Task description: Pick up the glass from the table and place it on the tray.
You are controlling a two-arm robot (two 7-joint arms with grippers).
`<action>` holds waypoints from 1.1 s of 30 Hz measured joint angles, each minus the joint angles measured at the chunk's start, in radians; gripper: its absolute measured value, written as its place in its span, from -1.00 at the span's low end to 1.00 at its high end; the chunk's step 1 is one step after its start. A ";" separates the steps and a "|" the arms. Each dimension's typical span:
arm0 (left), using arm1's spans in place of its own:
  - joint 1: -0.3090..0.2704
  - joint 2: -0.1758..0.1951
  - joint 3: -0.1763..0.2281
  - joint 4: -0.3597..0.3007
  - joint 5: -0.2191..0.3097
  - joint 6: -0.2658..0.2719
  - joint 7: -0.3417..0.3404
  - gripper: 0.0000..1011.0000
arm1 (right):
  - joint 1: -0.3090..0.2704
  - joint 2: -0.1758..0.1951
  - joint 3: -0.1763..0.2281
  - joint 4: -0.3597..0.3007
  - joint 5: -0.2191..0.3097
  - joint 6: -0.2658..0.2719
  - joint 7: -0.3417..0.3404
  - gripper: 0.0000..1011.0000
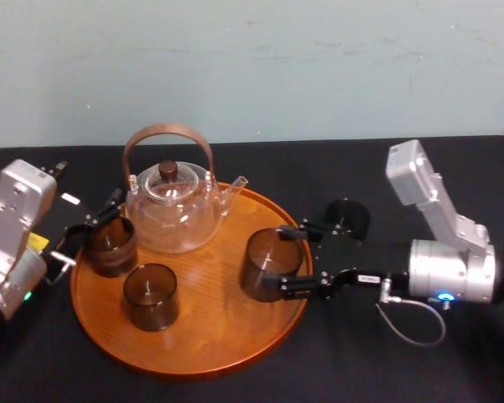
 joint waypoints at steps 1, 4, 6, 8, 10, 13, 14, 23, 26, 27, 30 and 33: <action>0.000 0.000 0.000 0.000 0.000 0.000 0.000 0.98 | 0.006 -0.005 -0.006 0.004 -0.001 -0.002 0.002 0.78; 0.000 0.000 0.000 0.000 0.000 0.000 0.000 0.98 | 0.023 -0.022 -0.028 0.022 -0.005 -0.007 0.010 0.78; 0.000 0.000 0.000 0.000 0.000 0.000 0.000 0.98 | 0.036 -0.036 -0.043 0.036 -0.006 -0.012 0.014 0.78; 0.000 0.000 0.000 0.000 0.000 0.000 0.000 0.98 | 0.044 -0.046 -0.054 0.049 -0.008 -0.016 0.016 0.78; 0.000 0.000 0.000 0.000 0.000 0.000 0.000 0.98 | 0.056 -0.060 -0.068 0.070 -0.008 -0.020 0.018 0.78; 0.000 0.000 0.000 0.000 0.000 0.000 0.000 0.98 | 0.072 -0.079 -0.087 0.101 -0.010 -0.026 0.020 0.78; 0.000 0.000 0.000 0.000 0.000 0.000 0.000 0.98 | 0.074 -0.083 -0.090 0.106 -0.010 -0.027 0.020 0.78; 0.000 0.000 0.000 0.000 0.000 0.000 0.000 0.98 | 0.099 -0.117 -0.128 0.182 -0.023 -0.048 0.015 0.78; 0.000 0.000 0.000 0.000 0.000 0.000 0.000 0.98 | 0.102 -0.125 -0.135 0.202 -0.028 -0.053 0.010 0.78; 0.000 0.000 0.000 0.000 0.000 0.000 0.000 0.98 | 0.102 -0.126 -0.136 0.207 -0.029 -0.055 0.010 0.78; 0.000 0.000 0.000 0.000 0.000 0.000 0.000 0.98 | 0.103 -0.131 -0.141 0.223 -0.035 -0.062 0.007 0.78; 0.000 0.000 0.000 0.000 0.000 0.000 0.000 0.98 | 0.103 -0.136 -0.144 0.239 -0.044 -0.070 0.003 0.78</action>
